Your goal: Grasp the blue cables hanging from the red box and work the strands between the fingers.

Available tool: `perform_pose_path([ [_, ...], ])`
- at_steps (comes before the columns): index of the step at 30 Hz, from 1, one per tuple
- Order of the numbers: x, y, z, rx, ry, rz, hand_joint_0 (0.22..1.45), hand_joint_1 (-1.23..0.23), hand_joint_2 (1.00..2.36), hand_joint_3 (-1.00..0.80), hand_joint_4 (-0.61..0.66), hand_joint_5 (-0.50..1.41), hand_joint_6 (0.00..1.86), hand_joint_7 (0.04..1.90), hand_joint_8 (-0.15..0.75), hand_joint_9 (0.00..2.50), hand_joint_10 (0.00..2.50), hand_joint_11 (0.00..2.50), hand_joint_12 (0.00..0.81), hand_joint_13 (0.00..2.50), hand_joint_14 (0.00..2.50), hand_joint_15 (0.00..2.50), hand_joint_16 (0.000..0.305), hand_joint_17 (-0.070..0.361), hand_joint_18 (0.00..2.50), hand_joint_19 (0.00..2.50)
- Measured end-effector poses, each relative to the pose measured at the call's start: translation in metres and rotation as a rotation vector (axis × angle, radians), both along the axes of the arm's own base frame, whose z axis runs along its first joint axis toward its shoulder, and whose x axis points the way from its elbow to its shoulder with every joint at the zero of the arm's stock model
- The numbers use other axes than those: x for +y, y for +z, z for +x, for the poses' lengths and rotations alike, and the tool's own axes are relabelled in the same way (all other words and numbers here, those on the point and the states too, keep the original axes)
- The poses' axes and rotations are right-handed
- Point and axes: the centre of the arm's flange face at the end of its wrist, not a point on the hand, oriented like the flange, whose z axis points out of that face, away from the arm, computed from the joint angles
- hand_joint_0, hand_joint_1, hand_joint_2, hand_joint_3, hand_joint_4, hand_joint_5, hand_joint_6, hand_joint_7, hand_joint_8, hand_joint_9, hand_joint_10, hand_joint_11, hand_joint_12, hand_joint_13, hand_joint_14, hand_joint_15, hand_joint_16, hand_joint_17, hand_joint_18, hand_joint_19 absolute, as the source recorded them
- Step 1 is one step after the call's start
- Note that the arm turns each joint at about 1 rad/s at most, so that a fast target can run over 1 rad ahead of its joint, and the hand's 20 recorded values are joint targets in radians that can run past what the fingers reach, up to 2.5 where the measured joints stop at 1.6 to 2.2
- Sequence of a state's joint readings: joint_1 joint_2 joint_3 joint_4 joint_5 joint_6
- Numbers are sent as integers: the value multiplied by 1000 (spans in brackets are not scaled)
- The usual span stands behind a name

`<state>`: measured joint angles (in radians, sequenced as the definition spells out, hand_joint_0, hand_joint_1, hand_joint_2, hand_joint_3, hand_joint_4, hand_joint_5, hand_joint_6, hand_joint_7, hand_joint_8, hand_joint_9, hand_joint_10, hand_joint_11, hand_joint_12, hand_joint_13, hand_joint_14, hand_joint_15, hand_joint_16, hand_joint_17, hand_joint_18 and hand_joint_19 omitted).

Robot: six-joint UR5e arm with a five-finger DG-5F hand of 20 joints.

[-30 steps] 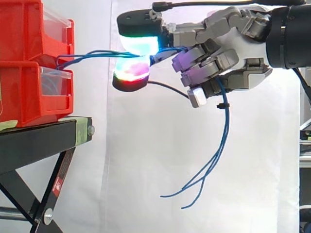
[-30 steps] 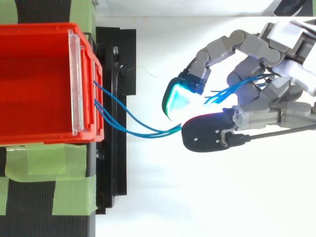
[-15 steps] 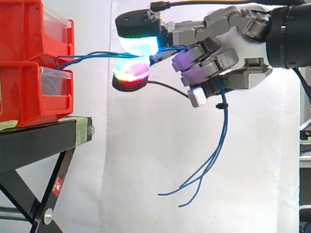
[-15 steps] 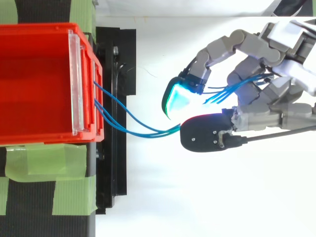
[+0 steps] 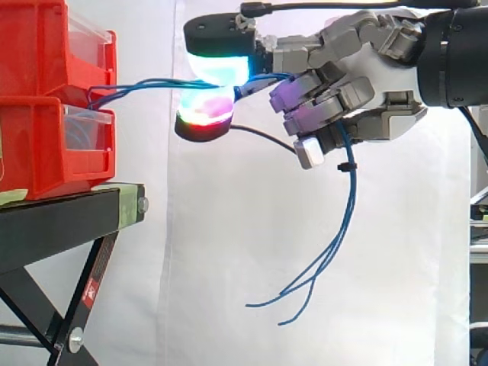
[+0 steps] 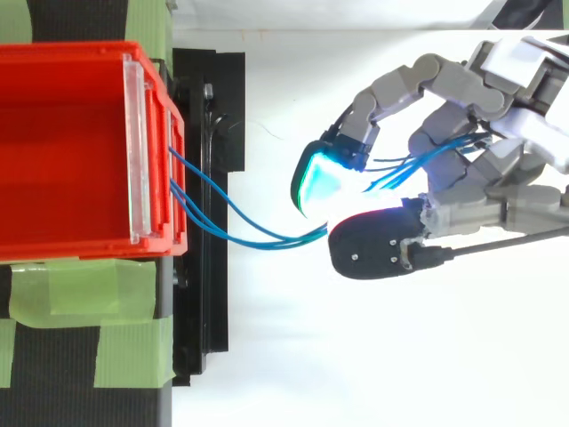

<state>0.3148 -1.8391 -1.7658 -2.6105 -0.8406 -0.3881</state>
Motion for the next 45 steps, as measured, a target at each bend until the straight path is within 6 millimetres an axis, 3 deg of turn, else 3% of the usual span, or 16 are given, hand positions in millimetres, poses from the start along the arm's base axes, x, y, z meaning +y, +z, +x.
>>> perform_pose_path([
  [4, 0, 0, 0, 0, 0, 0, 1029, -791, 1015, -174, 166, -94, 1122, 745, 492, 1274, 2500, 2461, 646, 1785, 2500, 1407, 248, 186, 2421, 512],
  [9, 0, 0, 0, -1, 0, 1, 1034, -787, 1014, -256, 166, -94, 1119, 747, 492, 1274, 2500, 2461, 646, 1785, 2500, 1407, 248, 186, 2421, 512],
  [15, 0, 0, 0, -2, 0, 2, 1107, -757, 1001, 48, 169, -85, 1153, 718, 492, 1274, 2500, 2461, 646, 1785, 2500, 1407, 248, 186, 2421, 512],
  [16, 0, 0, 0, -2, 0, 2, 984, -747, 1293, -26, 187, -85, 1189, 692, 492, 1274, 2500, 2461, 646, 1785, 2500, 1407, 248, 186, 2421, 512],
  [18, 0, 0, 0, -2, 0, 2, 943, -742, 1363, -32, 192, -86, 1198, 683, 492, 1274, 2500, 2461, 646, 1785, 2500, 1407, 248, 186, 2421, 512],
  [19, 0, 0, 0, -2, 0, 2, 856, -760, 1475, -129, 220, -96, 1174, 686, 492, 1274, 2500, 2461, 646, 1785, 2500, 1407, 248, 186, 2421, 512],
  [21, 0, 0, 0, -1, 0, 1, 846, -788, 1320, -155, 252, -95, 1136, 692, 492, 1274, 2500, 2461, 646, 1785, 2500, 1407, 248, 186, 2421, 512],
  [22, 0, 0, 0, -1, 0, 0, 908, -804, 1125, -133, 240, -84, 1055, 713, 492, 1274, 2500, 2461, 646, 1785, 2500, 1407, 248, 186, 2421, 512],
  [23, 0, 0, 0, -1, 0, 0, 949, -800, 1004, -148, 220, -38, 797, 821, 492, 1274, 2500, 2461, 646, 1785, 2500, 1407, 248, 186, 2421, 512],
  [27, 0, 0, 0, -1, -1, 0, 989, -792, 1011, -169, 182, -14, 666, 897, 492, 1274, 2500, 2461, 646, 1785, 2500, 1407, 248, 186, 2421, 512],
  [29, 0, 0, 0, -1, -1, 1, 1069, -768, 1008, -31, 170, 11, 745, 867, 492, 1274, 2500, 2461, 646, 1785, 2500, 1407, 248, 186, 2421, 512],
  [32, 0, 0, 0, -1, -1, 2, 1095, -758, 1015, 48, 173, 25, 799, 840, 492, 1274, 2500, 2461, 646, 1785, 2500, 1407, 248, 186, 2421, 512],
  [34, 0, 0, 0, -2, -2, 2, 1092, -753, 1004, -38, 168, 26, 792, 848, 492, 1274, 2500, 2461, 646, 1785, 2500, 1407, 248, 186, 2421, 512],
  [35, 0, 0, 0, -2, -2, 2, 1054, -744, 1011, -232, 168, 30, 770, 861, 492, 1274, 2500, 2461, 646, 1785, 2500, 1407, 248, 186, 2421, 512],
  [38, 0, 0, 0, -1, -2, 1, 974, -718, 1016, -446, 161, 32, 742, 887, 492, 1274, 2500, 2461, 646, 1785, 2500, 1407, 248, 186, 2421, 512],
  [45, 0, 0, 0, -1, -1, 1, 855, -711, 1011, -690, 171, 32, 707, 918, 492, 1274, 2500, 2461, 646, 1785, 2500, 1407, 248, 186, 2421, 512],
])
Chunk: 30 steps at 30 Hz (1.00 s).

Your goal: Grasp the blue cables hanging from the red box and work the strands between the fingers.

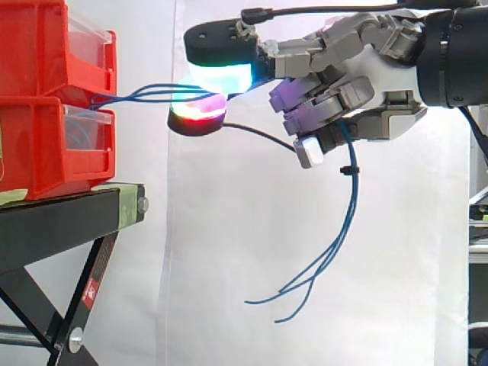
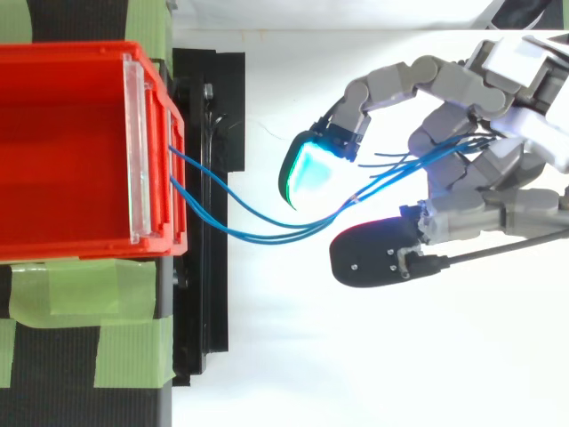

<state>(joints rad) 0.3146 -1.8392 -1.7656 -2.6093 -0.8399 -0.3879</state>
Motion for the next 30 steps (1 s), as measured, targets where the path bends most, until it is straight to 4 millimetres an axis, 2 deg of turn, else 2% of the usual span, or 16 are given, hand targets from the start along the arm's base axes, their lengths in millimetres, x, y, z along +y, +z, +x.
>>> perform_pose_path([
  [3, 0, 0, 0, 1, 0, -1, 835, -710, 1009, -766, 182, 33, 706, 915, 492, 1274, 2500, 2461, 646, 1785, 2500, 1407, 248, 186, 2421, 512],
  [7, 0, 0, 0, 5, 2, -5, 833, -710, 1008, -780, 188, 39, 700, 922, 492, 1274, 2500, 2461, 646, 1785, 2500, 1407, 248, 186, 2421, 512],
  [13, 0, -1, 0, 24, 1, -43, 846, -704, 1008, -789, 193, 81, 814, 892, 492, 1274, 2500, 2461, 646, 1785, 2500, 1407, 248, 186, 2421, 512],
  [26, 0, 0, 0, 41, -4, -89, 794, -661, 1002, -942, 211, 182, 785, 947, 492, 1274, 2500, 2461, 646, 1785, 2500, 1407, 248, 186, 2421, 512],
  [30, 0, 0, 0, 40, -7, -89, 789, -661, 1002, -933, 218, 192, 784, 949, 492, 1274, 2500, 2461, 646, 1785, 2500, 1407, 248, 186, 2421, 512],
])
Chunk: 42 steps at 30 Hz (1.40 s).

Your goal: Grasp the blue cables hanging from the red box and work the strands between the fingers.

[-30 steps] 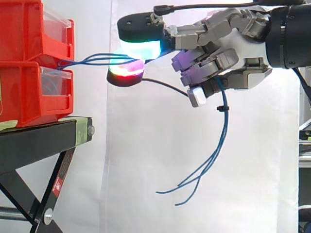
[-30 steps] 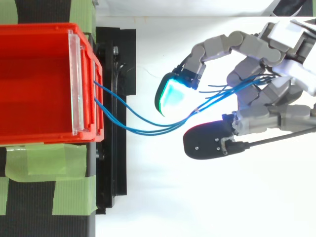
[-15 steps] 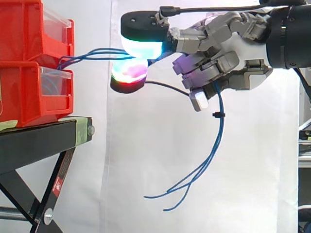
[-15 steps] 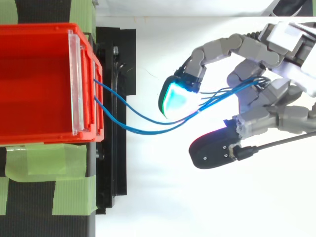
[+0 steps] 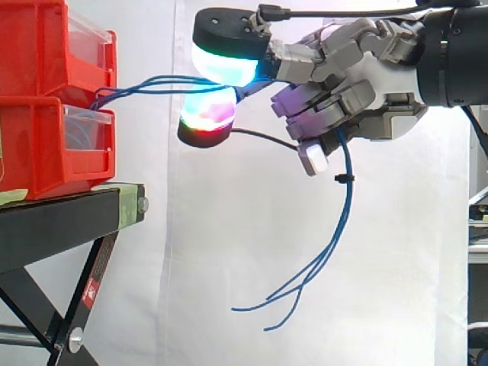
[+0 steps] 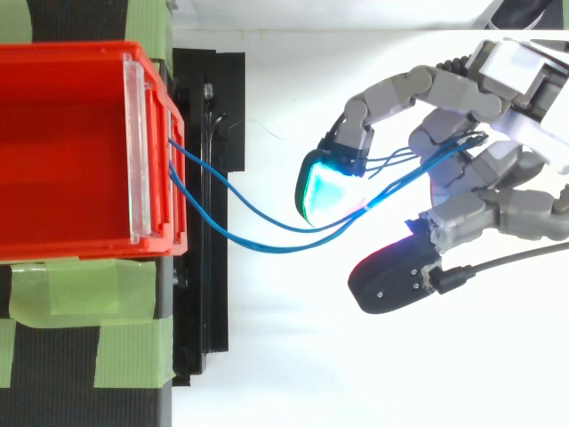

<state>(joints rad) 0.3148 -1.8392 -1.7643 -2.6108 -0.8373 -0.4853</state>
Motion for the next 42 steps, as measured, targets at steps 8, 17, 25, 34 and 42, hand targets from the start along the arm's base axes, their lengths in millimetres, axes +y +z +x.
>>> perform_pose_path([
  [8, -6, 9, 2, -17, -81, 12, 870, -672, 1012, -695, 177, 219, 793, 959, 492, 1274, 2500, 2461, 646, 1785, 2500, 1407, 248, 186, 2421, 512],
  [17, -7, 10, 2, -8, -101, -13, 897, -706, 1013, -366, 194, 223, 736, 956, 492, 1274, 2500, 2461, 646, 1785, 2500, 1407, 248, 186, 2421, 512],
  [25, -6, 11, 3, -13, -101, -24, 937, -701, 1007, -173, 234, 277, 378, 1058, 492, 1274, 2500, 2461, 646, 1785, 2500, 1407, 248, 186, 2421, 512],
  [34, -6, 11, 3, -13, -101, -25, 957, -706, 1005, -153, 234, 276, 346, 1071, 492, 1274, 2500, 2461, 646, 1785, 2500, 1407, 248, 186, 2421, 512],
  [42, -6, 11, 3, -13, -101, -25, 996, -691, 1011, -156, 206, 270, 423, 1069, 492, 1274, 2500, 2461, 646, 1785, 2500, 1407, 248, 186, 2421, 512],
])
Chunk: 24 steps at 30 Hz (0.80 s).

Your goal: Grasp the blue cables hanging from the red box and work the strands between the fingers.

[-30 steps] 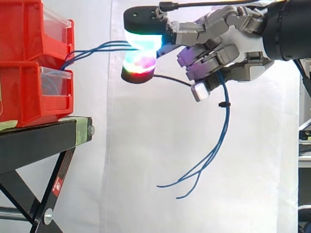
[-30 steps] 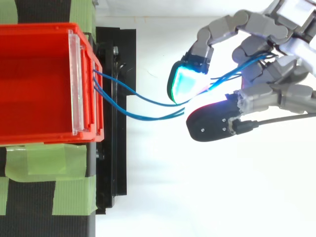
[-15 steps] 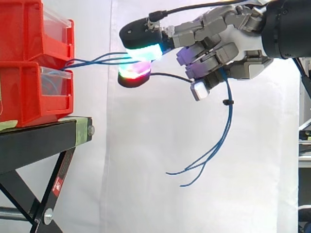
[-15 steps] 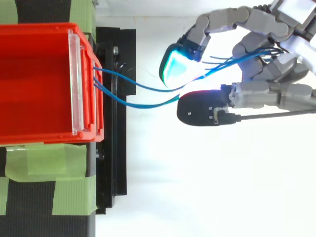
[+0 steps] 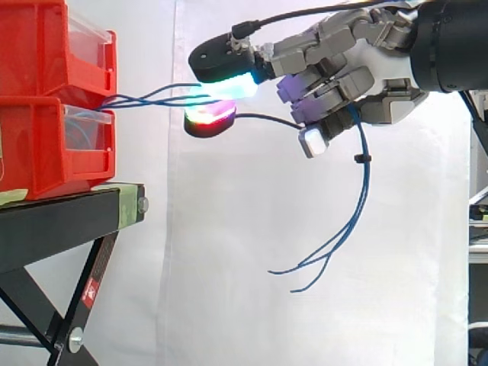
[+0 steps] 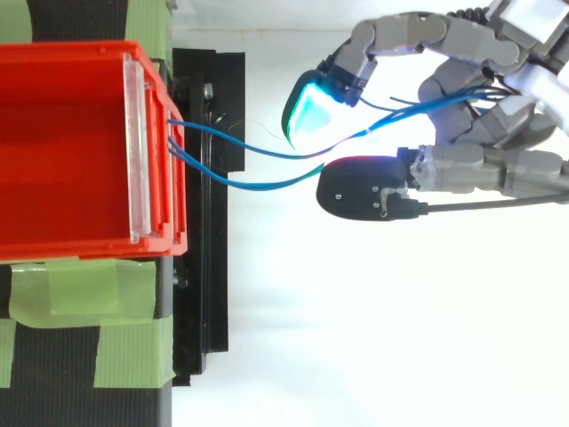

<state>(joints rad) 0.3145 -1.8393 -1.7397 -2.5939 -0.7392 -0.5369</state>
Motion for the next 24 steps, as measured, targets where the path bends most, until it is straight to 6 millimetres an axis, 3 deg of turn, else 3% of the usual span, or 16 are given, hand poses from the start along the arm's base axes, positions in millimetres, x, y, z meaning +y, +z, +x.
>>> perform_pose_path([
  [2, 0, 0, 0, 0, 0, 0, 1066, -689, 1004, -18, 200, 268, 454, 1054, 492, 1274, 2500, 2461, 646, 1785, 2500, 1407, 248, 186, 2421, 512],
  [5, 0, 0, 0, 0, -1, 0, 1079, -684, 1016, 54, 203, 273, 468, 1037, 492, 1274, 2500, 2461, 646, 1785, 2500, 1407, 248, 186, 2421, 512],
  [9, 0, 0, 0, 0, -1, 1, 1055, -674, 1137, 14, 195, 277, 477, 1037, 492, 1274, 2500, 2461, 646, 1785, 2500, 1407, 248, 186, 2421, 512],
  [15, 0, 0, 0, -5, -1, 5, 1046, -675, 1210, 28, 169, 270, 492, 1034, 492, 1274, 2500, 2461, 646, 1785, 2500, 1407, 248, 186, 2421, 512],
  [20, 0, 1, 0, -14, 0, 17, 965, -723, 1363, -5, 178, 239, 539, 997, 492, 1274, 2500, 2461, 646, 1785, 2500, 1407, 248, 186, 2421, 512],
  [21, 0, 1, 1, -17, 1, 20, 966, -733, 1351, 0, 180, 232, 540, 995, 492, 1274, 2500, 2461, 646, 1785, 2500, 1407, 248, 186, 2421, 512],
  [22, 0, 1, 1, -20, 1, 25, 971, -772, 1233, 36, 193, 219, 554, 992, 492, 1274, 2500, 2461, 646, 1785, 2500, 1407, 248, 186, 2421, 512],
  [24, 0, 1, 1, -25, 2, 33, 977, -789, 1143, 31, 196, 213, 562, 988, 492, 1274, 2500, 2461, 646, 1785, 2500, 1407, 248, 186, 2421, 512],
])
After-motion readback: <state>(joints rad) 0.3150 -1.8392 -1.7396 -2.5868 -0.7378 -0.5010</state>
